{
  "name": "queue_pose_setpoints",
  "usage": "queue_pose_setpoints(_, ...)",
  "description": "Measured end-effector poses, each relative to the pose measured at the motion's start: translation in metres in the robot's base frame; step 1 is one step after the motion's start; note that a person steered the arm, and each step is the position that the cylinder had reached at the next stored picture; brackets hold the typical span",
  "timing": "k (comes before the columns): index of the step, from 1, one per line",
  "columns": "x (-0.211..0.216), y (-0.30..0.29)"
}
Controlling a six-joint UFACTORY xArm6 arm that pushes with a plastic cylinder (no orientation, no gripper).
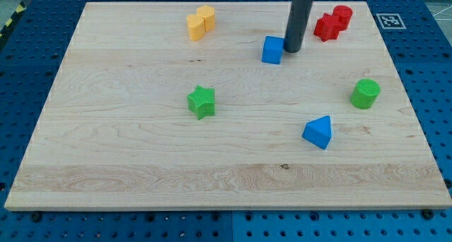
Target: Point your arm towards the green star
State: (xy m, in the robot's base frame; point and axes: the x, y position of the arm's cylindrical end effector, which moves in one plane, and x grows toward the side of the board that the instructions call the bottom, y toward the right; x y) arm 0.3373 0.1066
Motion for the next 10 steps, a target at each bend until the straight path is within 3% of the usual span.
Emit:
queue_pose_setpoints(2,0.007,-0.017)
queue_pose_setpoints(3,0.014,0.013)
queue_pose_setpoints(4,0.049,0.013)
queue_pose_setpoints(8,0.059,-0.071)
queue_pose_setpoints(10,0.066,-0.082)
